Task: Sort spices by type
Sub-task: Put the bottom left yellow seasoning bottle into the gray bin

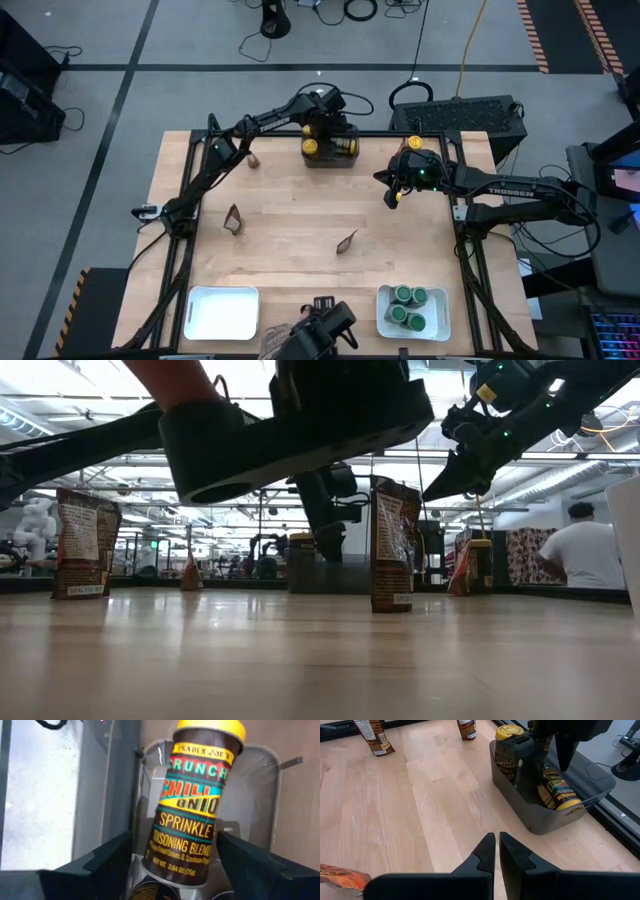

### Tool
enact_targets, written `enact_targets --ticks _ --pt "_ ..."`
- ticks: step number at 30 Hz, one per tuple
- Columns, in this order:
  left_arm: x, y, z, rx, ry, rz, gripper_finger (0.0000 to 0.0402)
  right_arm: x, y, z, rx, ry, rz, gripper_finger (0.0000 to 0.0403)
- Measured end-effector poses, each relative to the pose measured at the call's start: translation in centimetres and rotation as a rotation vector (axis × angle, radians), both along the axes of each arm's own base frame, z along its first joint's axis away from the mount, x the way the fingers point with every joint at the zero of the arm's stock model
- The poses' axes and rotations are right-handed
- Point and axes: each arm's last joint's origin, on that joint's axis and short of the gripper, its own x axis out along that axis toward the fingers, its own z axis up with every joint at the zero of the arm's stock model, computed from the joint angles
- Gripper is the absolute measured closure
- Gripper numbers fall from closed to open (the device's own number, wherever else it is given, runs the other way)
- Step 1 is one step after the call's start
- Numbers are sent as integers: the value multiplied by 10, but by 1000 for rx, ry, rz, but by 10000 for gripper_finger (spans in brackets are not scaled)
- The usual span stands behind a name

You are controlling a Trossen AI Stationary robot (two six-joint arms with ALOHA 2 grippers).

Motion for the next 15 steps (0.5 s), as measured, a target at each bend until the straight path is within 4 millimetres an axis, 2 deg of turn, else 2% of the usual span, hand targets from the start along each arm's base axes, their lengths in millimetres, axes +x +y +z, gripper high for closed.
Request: enact_targets --ticks 15 --pt "-4 -3 -2 -27 44 -8 112 0 0 0 1 -1 0 397"
